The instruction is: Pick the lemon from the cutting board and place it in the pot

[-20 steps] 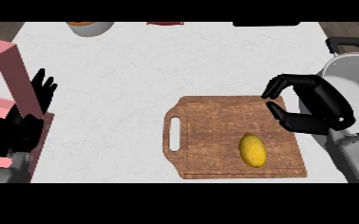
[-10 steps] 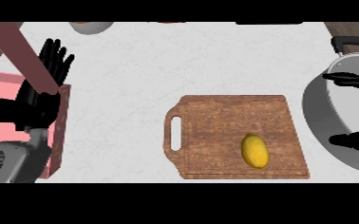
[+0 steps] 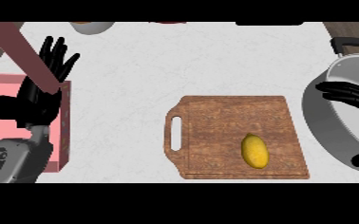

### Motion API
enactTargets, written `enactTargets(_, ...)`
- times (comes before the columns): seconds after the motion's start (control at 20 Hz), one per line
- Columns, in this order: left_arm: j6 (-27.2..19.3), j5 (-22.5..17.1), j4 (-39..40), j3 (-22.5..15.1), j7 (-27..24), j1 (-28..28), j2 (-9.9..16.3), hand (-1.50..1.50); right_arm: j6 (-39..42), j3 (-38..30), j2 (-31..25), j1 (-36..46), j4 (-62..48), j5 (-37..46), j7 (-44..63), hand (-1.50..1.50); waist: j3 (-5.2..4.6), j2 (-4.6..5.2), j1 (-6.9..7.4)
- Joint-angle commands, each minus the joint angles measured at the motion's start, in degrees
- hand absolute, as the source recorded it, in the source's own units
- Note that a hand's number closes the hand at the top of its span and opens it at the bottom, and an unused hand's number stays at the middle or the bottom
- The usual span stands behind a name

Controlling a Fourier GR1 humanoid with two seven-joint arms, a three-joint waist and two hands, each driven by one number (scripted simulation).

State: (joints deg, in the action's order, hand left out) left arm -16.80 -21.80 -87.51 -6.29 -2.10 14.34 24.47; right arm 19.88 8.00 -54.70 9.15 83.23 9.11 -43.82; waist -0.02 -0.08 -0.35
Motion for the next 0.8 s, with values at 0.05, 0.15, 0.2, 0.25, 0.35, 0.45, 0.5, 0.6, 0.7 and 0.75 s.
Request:
enactTargets(0.05,1.3,1.4,3.2,0.2,-1.8,0.6,-2.1,0.00,3.4,0.8,-1.7,-2.5,12.6,2.3,9.3,-1.50,-0.06,-0.07,-0.49)
enactTargets(0.15,0.8,1.7,-0.5,0.7,0.1,0.0,-1.8,0.00,4.3,1.1,-1.2,-2.5,12.1,4.9,10.8,-1.50,-0.01,-0.05,0.07)
enactTargets(0.2,1.3,1.6,-1.0,0.9,0.0,-1.2,-1.3,0.00,2.5,3.9,1.8,-2.8,14.6,7.3,14.6,-1.50,-0.01,-0.05,0.24)
enactTargets(0.25,0.3,1.6,-1.1,1.2,2.4,0.9,-1.4,0.00,5.3,3.7,1.4,-1.2,17.7,5.7,19.5,-1.50,-0.03,-0.07,0.17)
enactTargets(0.35,-1.0,3.8,-2.8,0.1,2.8,-0.6,-2.9,0.00,5.5,1.6,1.3,-6.9,19.2,6.7,18.1,-1.50,0.01,-0.09,-0.07)
enactTargets(0.45,-0.3,4.5,-0.6,0.0,2.0,0.9,-4.1,0.00,6.9,5.6,6.2,0.1,15.0,10.1,22.7,-1.50,0.01,0.11,0.57)
enactTargets(0.5,2.2,3.5,0.5,2.2,2.7,1.4,-2.3,0.00,6.9,4.8,6.2,-3.3,16.3,10.9,21.7,-1.50,0.01,0.07,0.25)
enactTargets(0.6,1.6,4.2,-3.1,2.0,1.1,-2.3,-3.4,0.00,8.0,5.9,7.1,-4.3,17.6,12.4,23.7,-1.50,0.01,0.00,0.39)
enactTargets(0.7,-0.5,5.7,-1.6,1.6,5.3,3.5,-5.3,0.00,10.0,5.5,9.8,-1.4,15.2,13.3,23.7,-1.50,0.02,0.07,0.36)
enactTargets(0.75,1.7,5.4,-1.1,2.9,3.9,1.0,-4.3,0.00,8.6,5.5,9.0,-4.3,13.2,16.5,18.8,-1.50,0.03,0.07,0.34)
